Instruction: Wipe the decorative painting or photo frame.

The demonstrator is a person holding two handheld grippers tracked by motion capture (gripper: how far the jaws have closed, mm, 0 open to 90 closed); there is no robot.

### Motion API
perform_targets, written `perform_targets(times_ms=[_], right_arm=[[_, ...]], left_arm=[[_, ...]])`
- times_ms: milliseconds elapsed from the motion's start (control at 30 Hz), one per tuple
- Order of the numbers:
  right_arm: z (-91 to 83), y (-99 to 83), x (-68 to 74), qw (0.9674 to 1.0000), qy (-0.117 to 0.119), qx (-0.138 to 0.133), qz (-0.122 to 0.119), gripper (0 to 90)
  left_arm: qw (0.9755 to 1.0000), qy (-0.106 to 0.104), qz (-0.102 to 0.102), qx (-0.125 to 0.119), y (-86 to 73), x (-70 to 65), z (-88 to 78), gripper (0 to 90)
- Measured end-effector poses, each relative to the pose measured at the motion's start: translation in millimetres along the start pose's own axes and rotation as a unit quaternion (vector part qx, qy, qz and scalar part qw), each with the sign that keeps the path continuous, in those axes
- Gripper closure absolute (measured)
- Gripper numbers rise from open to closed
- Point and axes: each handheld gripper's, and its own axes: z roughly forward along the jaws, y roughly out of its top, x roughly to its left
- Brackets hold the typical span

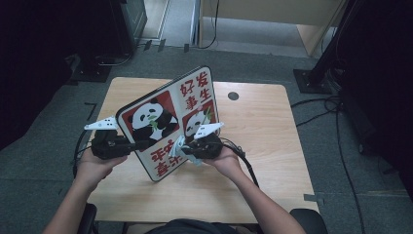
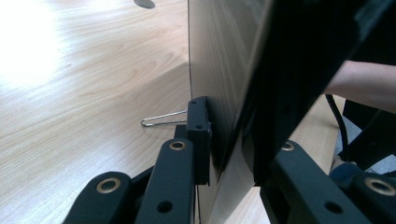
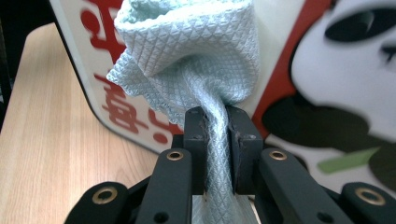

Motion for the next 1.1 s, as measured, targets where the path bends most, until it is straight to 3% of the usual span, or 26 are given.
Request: perform_targets(times_ms=[67, 333, 567, 733, 1100], right_arm=[[1.8, -5.1, -2.0, 1.0000, 0.007, -0.002, 0.005, 80.0], [7.3, -20.0, -3.5, 0.9999, -0.001, 0.008, -0.006, 80.1], [12.4, -32.1, -5.4, 0.9997, 0.001, 0.025, 0.003, 80.1], [13.0, -33.7, -7.0, 0.9997, 0.004, 0.023, 0.007, 80.1], [9.6, -28.7, -8.0, 0.9984, 0.013, 0.050, 0.025, 80.4]], left_arm=[[1.0000, 0.000, 0.000, 0.000, 0.2, 0.1, 0.0, 78.9], [1.0000, 0.003, -0.002, 0.000, 0.2, -0.9, 0.1, 79.1], [1.0000, 0.003, -0.004, 0.000, 0.4, -1.6, 0.2, 79.1], [1.0000, 0.002, -0.005, 0.001, 1.1, -1.1, 0.4, 79.0], [1.0000, 0.005, -0.003, 0.001, 1.3, -0.8, 0.4, 79.2]])
